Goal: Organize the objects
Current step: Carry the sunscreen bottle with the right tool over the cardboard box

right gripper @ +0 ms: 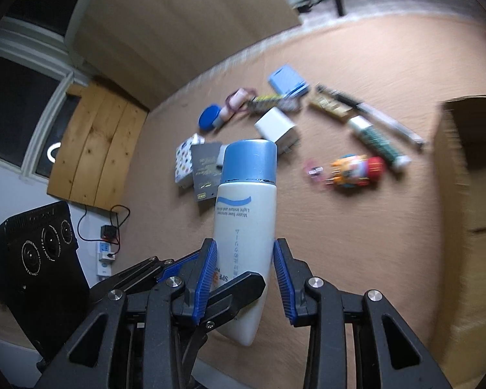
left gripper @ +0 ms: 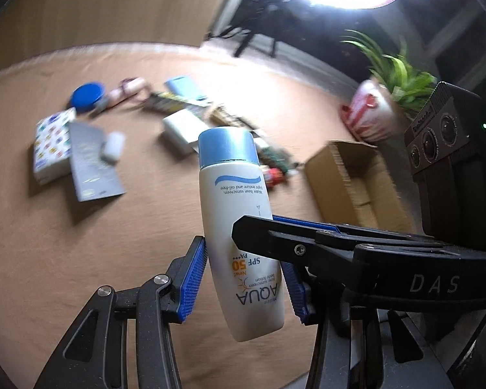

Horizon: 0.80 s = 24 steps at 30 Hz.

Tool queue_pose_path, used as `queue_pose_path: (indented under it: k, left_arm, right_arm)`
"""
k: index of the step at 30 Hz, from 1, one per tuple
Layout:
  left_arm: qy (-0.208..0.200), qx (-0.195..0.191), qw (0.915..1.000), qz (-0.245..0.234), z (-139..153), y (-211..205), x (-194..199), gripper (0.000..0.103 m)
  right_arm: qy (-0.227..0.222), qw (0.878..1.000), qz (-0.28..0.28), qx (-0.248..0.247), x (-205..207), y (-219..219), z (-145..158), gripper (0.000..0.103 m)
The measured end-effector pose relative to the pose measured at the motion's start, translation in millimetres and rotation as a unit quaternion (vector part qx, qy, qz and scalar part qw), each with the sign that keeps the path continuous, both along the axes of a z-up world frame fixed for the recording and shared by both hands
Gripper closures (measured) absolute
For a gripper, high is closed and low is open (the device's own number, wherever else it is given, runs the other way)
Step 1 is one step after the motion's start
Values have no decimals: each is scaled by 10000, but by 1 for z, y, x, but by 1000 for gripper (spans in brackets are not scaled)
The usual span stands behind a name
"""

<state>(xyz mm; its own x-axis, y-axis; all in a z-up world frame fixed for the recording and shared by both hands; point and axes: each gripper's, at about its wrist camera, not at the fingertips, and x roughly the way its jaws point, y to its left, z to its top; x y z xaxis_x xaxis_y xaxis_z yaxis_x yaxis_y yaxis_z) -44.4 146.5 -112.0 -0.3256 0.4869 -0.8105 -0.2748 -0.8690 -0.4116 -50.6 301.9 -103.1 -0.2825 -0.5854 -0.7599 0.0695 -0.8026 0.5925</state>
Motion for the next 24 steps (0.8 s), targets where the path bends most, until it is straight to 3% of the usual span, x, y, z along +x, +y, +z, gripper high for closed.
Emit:
queue_pose_path:
  k: [12, 19, 24]
  left_arm:
    - [361, 292, 9939, -999, 39, 134, 26, 54]
    - [294, 263, 9879, -1501, 34, 198, 37, 54]
    - [213, 189, 9858, -1654, 27, 216, 41, 54]
  right_arm:
    - [206, 9942, -1023, 253, 57, 129, 32, 70]
    - [89, 9899, -1392, 264, 68, 172, 24, 70]
    - [82, 9891, -1429, 352, 70, 182, 20, 69]
